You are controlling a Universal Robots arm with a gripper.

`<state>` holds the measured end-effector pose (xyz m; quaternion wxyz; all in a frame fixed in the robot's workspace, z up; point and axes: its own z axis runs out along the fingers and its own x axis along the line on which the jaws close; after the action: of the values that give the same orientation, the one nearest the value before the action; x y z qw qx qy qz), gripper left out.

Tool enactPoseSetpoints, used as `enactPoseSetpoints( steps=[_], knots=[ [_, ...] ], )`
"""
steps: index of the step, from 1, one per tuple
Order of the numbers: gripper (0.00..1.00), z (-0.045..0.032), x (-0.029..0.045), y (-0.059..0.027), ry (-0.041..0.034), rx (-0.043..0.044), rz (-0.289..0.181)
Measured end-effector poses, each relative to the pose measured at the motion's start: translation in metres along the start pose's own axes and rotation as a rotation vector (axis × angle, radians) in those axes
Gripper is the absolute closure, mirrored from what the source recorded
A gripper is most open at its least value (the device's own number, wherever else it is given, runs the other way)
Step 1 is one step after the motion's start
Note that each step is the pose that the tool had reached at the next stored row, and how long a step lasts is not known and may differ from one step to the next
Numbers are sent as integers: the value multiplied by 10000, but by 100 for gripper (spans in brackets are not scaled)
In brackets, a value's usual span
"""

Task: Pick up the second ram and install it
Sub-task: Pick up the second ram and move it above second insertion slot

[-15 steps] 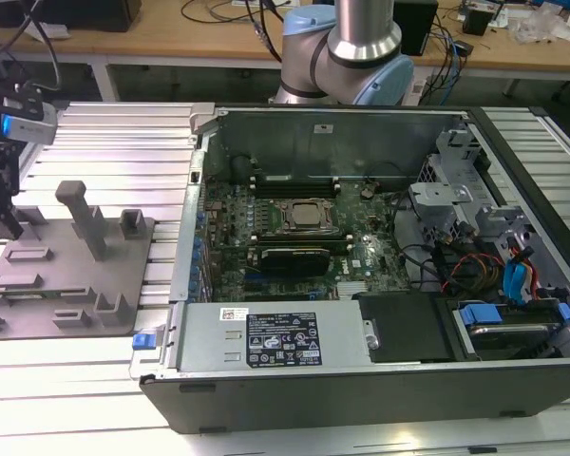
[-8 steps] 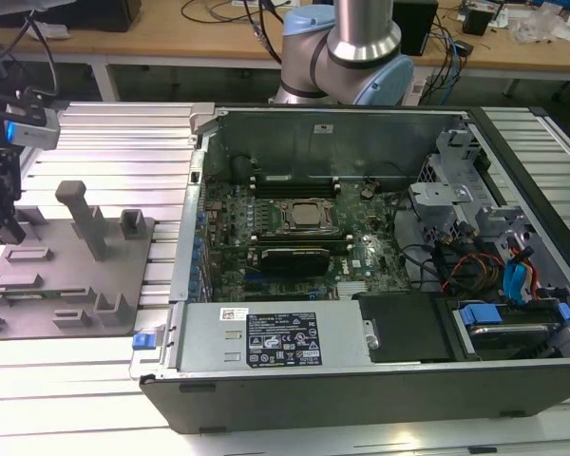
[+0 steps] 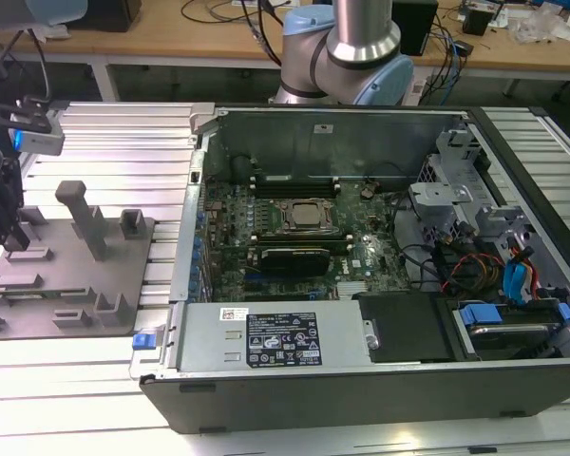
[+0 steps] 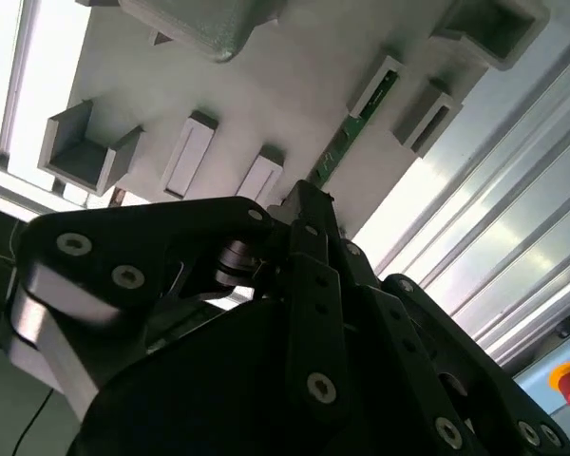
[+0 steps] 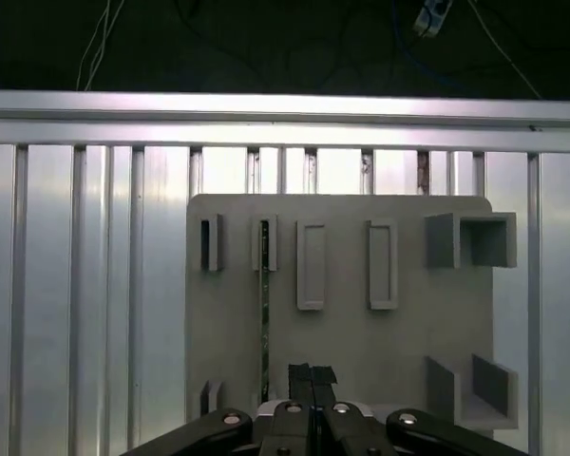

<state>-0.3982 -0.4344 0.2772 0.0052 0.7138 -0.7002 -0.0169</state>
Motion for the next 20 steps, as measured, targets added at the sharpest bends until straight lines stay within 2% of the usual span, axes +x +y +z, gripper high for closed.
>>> enactPoseSetpoints(
  steps=[4, 10, 14, 17, 20],
  knots=[
    [92, 52, 1, 2, 11, -6, -356],
    [92, 168, 10, 14, 34, -19, -1112],
    [92, 226, 20, 39, 41, -19, -1186],
    [92, 279, 26, 47, 94, -24, -1181],
    [92, 340, 39, 58, 198, -32, -1124]
  ],
)
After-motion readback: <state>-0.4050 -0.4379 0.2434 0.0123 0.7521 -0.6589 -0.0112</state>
